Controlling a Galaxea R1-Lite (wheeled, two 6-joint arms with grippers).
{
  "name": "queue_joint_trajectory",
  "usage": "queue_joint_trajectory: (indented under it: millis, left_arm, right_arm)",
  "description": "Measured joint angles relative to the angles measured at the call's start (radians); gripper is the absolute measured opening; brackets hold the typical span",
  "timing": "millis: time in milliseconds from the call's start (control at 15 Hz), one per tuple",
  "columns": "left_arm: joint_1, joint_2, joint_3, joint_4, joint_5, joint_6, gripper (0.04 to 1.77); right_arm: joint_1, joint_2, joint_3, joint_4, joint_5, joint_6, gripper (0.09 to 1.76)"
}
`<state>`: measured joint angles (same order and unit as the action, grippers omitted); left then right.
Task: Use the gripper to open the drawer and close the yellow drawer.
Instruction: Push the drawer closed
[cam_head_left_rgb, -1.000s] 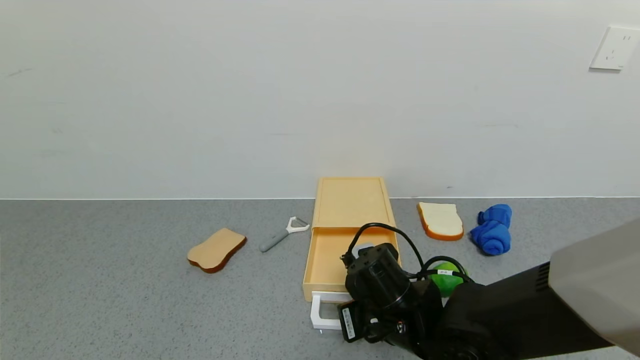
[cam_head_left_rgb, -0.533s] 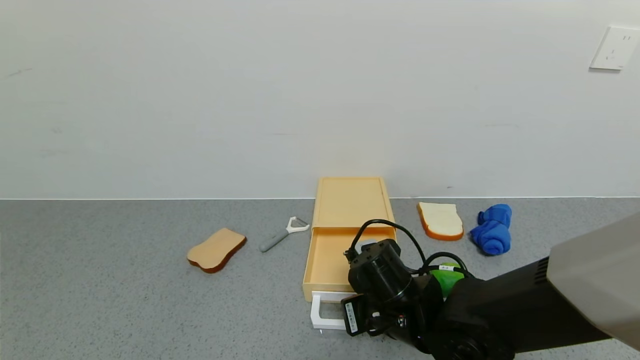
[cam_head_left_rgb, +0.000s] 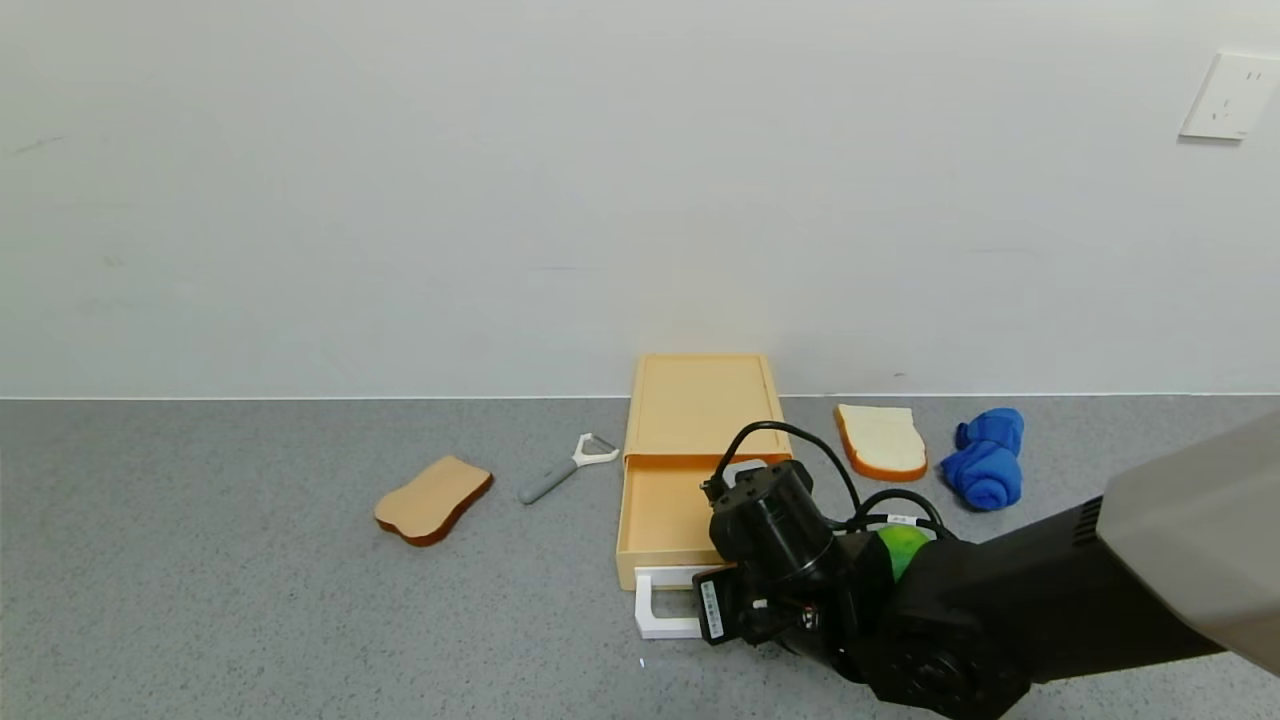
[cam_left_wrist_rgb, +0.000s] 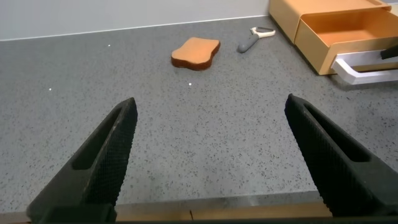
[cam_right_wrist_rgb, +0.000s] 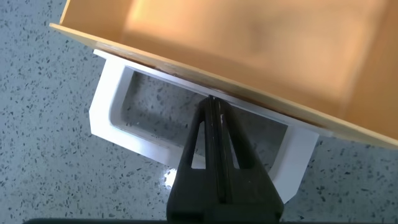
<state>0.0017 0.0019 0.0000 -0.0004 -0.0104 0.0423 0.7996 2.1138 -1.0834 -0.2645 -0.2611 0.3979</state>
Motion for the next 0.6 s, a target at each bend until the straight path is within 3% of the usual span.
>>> queue_joint_trajectory:
  millis: [600]
  left_arm:
    - [0.000, 0.000, 0.000, 0.000, 0.000, 0.000, 1.72]
  right_arm:
    - [-0.020, 0.027, -0.005, -0.095, 0.005, 0.000, 0.12]
